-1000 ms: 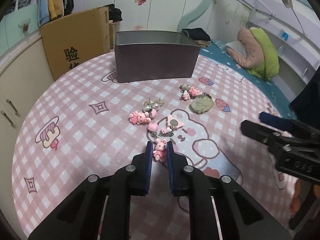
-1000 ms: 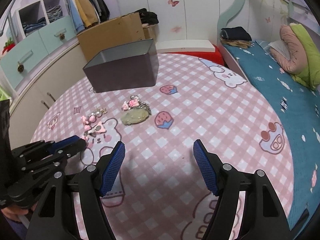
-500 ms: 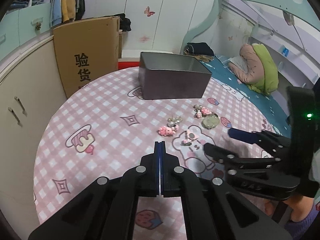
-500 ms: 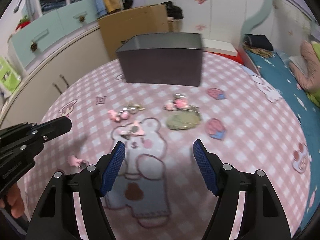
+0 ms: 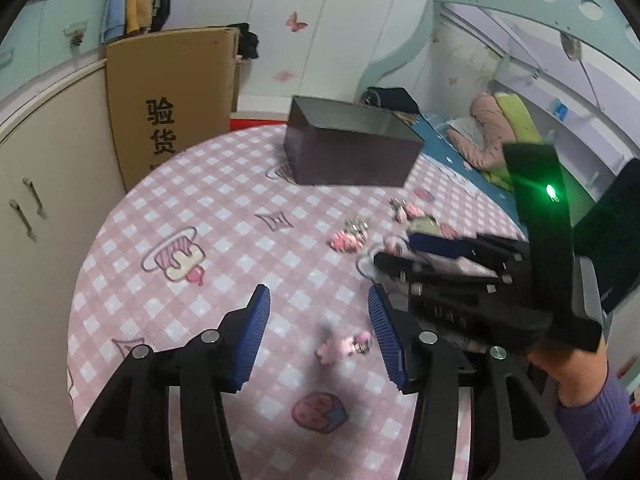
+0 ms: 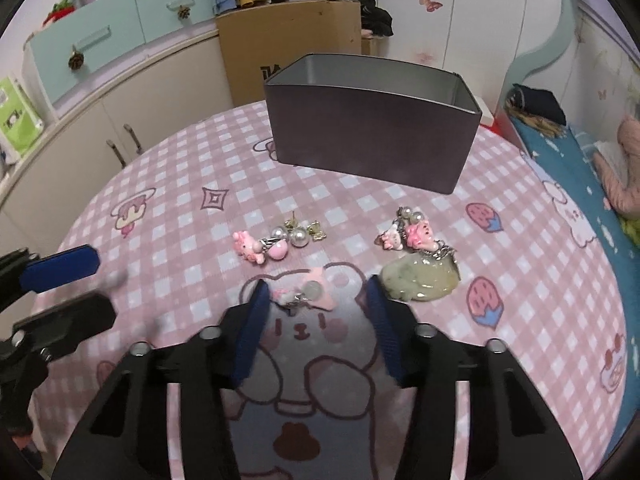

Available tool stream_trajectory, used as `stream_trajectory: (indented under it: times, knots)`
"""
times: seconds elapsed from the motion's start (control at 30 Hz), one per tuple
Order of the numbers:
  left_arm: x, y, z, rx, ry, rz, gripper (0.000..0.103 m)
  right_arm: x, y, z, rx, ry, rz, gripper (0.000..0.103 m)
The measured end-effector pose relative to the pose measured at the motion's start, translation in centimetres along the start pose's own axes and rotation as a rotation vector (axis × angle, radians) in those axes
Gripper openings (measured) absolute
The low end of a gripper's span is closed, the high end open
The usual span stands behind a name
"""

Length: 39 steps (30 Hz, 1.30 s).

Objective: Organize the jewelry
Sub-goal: 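Grasp the pink charm keychain with the left gripper while the right gripper grasps another pink charm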

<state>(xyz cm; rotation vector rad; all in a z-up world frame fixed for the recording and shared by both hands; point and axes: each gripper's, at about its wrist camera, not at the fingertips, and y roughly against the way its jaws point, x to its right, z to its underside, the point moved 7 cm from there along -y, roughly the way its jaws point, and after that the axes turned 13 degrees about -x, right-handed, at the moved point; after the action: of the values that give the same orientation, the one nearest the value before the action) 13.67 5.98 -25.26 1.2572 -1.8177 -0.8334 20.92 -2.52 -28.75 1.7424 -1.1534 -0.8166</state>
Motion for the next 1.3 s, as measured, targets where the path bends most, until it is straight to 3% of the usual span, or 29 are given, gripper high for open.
stream_trajectory:
  times: [0.1,0.63,0.73,0.9,0.93,1.03,1.1,1.3]
  knots:
    - [0.5,-0.6,0.6,-0.019,-0.028,-0.010,0.049,0.3,0.1,0.1,0.000,0.003,-0.006,0.026]
    - [1.9,-2.7,2.1,-0.082,-0.104,-0.028,0.047,3.1,2.5,3.5,0.005,-0.084,-0.043,0.025]
    - [1.8,-3.0,1.8,-0.082,-0.114,-0.062,0.027,3.3,3.0,3.8,0.012,-0.091,-0.054,0.026]
    - [1.7,-3.1,1.6,-0.079,-0.099,-0.038,0.021,3.6,3.7,3.9,0.023,-0.102,-0.074,0.026]
    - [1.7,-3.0,1.5,-0.075,-0.087,-0.024,0.013,3.6,3.8,4.0,0.026,-0.104,-0.079,0.026]
    - [1.5,-2.8,1.4,-0.067,-0.076,-0.018,0.011,3.7,4.2,4.0,0.033,-0.110,-0.091,0.026]
    - [1.5,-2.6,1.2,-0.057,-0.065,-0.001,0.003,3.7,4.4,3.9,0.038,-0.111,-0.096,0.026]
    - [1.6,-2.7,0.9,-0.065,-0.053,0.024,0.003,4.1,4.9,3.9,0.050,-0.120,-0.109,0.026]
